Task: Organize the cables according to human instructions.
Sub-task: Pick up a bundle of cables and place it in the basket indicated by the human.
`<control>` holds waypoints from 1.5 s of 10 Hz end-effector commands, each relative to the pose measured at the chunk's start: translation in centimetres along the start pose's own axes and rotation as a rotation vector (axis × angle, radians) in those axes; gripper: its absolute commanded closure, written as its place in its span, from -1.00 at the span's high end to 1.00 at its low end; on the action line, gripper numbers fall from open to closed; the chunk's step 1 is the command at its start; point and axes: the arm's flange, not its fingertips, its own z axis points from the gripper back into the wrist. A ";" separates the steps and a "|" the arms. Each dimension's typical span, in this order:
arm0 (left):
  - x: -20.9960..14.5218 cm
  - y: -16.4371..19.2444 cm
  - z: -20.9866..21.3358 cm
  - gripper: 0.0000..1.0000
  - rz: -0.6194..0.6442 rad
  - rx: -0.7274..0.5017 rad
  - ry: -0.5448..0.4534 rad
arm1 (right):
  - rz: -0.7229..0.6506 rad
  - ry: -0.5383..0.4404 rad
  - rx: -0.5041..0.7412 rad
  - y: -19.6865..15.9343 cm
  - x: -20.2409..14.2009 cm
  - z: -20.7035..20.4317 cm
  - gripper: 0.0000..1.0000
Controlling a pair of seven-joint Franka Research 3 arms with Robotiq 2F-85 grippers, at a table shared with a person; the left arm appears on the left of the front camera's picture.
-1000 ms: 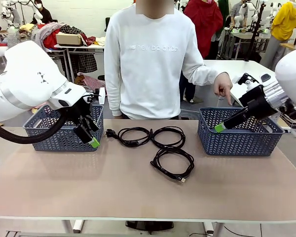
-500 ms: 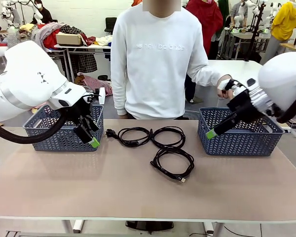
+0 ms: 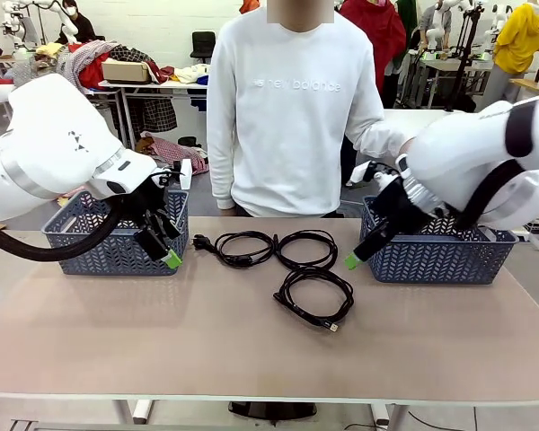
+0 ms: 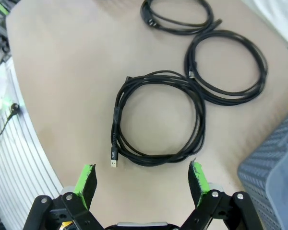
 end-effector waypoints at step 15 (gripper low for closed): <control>0.0 0.2 0.1 1.00 0.002 0.007 0.010 | 0.096 0.141 0.058 1.8 2.7 -7.4 1.00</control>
